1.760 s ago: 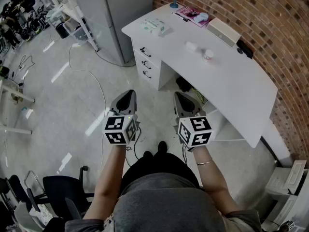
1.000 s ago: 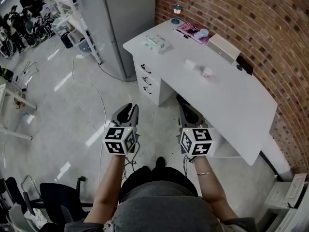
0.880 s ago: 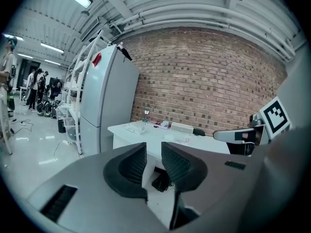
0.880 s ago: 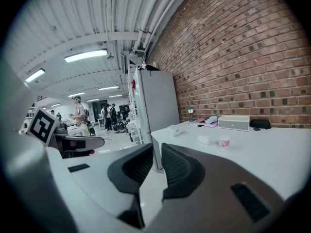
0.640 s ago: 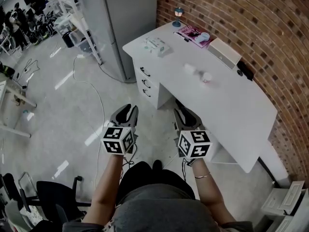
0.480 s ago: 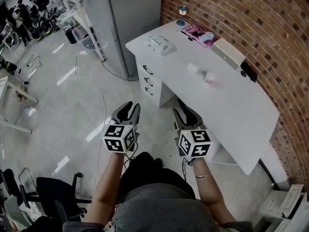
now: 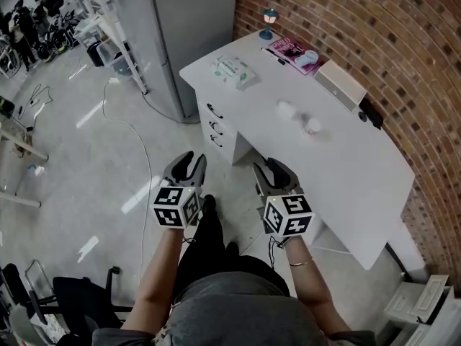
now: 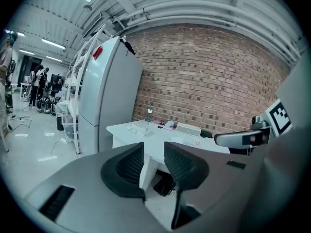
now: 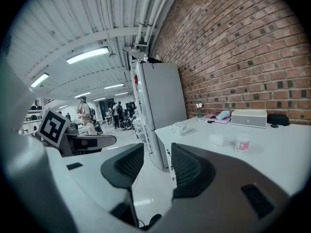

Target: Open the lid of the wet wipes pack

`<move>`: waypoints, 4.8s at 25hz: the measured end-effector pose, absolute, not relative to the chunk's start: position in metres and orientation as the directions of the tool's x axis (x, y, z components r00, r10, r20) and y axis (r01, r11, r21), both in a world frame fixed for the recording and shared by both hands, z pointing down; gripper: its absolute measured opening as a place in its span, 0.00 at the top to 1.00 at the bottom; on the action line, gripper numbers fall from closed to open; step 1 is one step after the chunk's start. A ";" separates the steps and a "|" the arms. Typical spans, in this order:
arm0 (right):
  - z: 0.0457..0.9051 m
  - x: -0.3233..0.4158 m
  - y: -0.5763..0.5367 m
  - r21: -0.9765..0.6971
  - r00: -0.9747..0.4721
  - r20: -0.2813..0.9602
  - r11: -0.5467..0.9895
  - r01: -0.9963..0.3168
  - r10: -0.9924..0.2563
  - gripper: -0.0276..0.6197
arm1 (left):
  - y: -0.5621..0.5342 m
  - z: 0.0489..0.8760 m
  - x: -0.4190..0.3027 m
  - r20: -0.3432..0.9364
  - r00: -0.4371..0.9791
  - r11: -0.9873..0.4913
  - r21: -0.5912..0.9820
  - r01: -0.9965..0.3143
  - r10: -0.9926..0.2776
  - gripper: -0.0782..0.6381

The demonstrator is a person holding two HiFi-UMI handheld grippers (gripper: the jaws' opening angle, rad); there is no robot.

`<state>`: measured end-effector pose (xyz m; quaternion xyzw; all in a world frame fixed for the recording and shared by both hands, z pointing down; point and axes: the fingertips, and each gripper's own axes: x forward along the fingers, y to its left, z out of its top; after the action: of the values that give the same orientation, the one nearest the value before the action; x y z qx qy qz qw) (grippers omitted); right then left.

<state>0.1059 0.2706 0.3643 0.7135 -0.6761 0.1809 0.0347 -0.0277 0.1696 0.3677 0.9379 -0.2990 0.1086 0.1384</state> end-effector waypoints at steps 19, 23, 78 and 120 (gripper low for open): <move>0.364 0.155 0.098 -0.157 0.120 0.357 -0.186 -0.970 -0.926 0.71 | -0.015 0.375 0.031 0.293 0.842 -0.829 0.208 -0.518 -0.453 0.73; 0.362 0.160 0.074 -0.151 0.141 0.362 -0.207 -0.967 -0.921 0.71 | -0.037 0.376 0.037 0.293 0.852 -0.838 0.217 -0.501 -0.434 0.73; 0.402 0.245 -0.127 0.149 -0.056 0.619 0.187 -0.971 -0.783 0.67 | -0.156 0.446 0.147 0.433 0.797 -0.814 0.207 -0.543 -0.421 0.71; 0.464 0.251 -0.159 0.272 -0.049 0.804 0.441 -0.855 -0.592 0.65 | -0.156 0.498 0.234 0.611 0.762 -0.968 -0.036 -0.247 -0.217 0.70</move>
<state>0.2506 -0.1595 0.4643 0.5095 -0.7102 0.1417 0.4647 0.2344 -0.1563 0.4976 0.9382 -0.1237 0.3224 0.0233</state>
